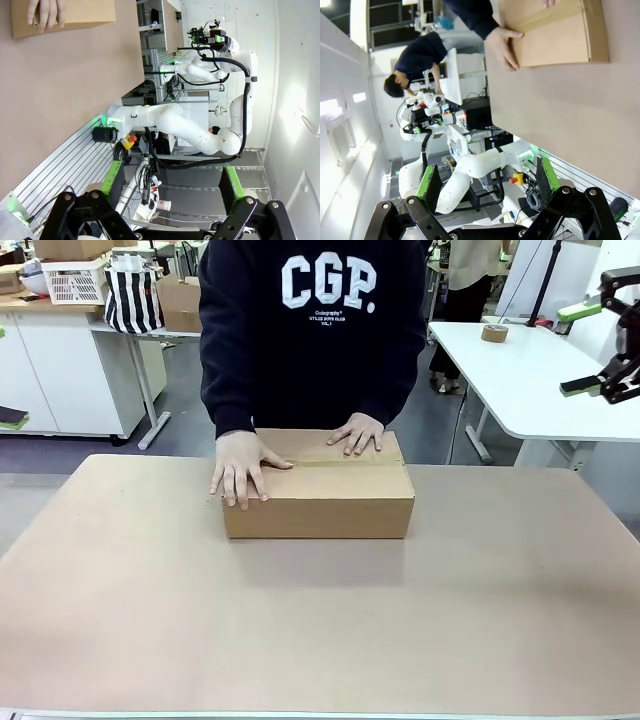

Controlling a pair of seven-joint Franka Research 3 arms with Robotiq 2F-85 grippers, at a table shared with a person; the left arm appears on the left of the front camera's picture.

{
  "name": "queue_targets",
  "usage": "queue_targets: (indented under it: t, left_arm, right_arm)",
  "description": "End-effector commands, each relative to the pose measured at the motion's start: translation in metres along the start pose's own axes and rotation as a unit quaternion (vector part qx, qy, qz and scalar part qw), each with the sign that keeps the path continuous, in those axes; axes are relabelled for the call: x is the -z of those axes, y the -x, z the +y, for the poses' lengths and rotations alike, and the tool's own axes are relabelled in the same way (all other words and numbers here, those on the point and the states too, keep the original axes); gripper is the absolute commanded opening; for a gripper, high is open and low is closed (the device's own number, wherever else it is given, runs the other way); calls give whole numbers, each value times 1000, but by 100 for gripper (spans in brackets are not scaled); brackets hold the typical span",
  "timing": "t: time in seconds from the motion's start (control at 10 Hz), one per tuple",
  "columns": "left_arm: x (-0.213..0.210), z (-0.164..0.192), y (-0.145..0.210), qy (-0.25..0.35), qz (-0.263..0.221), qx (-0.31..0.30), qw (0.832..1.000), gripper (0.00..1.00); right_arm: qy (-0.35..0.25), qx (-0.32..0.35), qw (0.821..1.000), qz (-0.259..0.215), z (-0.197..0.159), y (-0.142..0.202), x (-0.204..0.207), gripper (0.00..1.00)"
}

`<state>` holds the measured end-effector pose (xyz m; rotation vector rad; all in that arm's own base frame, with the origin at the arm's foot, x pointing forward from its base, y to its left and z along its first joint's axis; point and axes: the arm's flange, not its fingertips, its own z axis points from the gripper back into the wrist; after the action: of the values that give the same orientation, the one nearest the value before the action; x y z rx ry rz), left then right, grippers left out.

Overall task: Pack the gift set into the box.
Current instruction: Press and hold the closed box until the human finishes sealing it.

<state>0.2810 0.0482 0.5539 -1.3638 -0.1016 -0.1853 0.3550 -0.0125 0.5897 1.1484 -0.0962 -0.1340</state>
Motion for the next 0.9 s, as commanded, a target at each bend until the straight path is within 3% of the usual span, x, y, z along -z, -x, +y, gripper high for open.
queue_targets:
  t: [0.0,0.8]
  left_arm:
    - [4,-1,1,12,-2,7,1000,100]
    - [4,-1,1,12,-2,7,1000,100]
  right_arm:
    - [-12,3,1000,-1,4,-1,1,100]
    - [-12,3,1000,-1,4,-1,1,100]
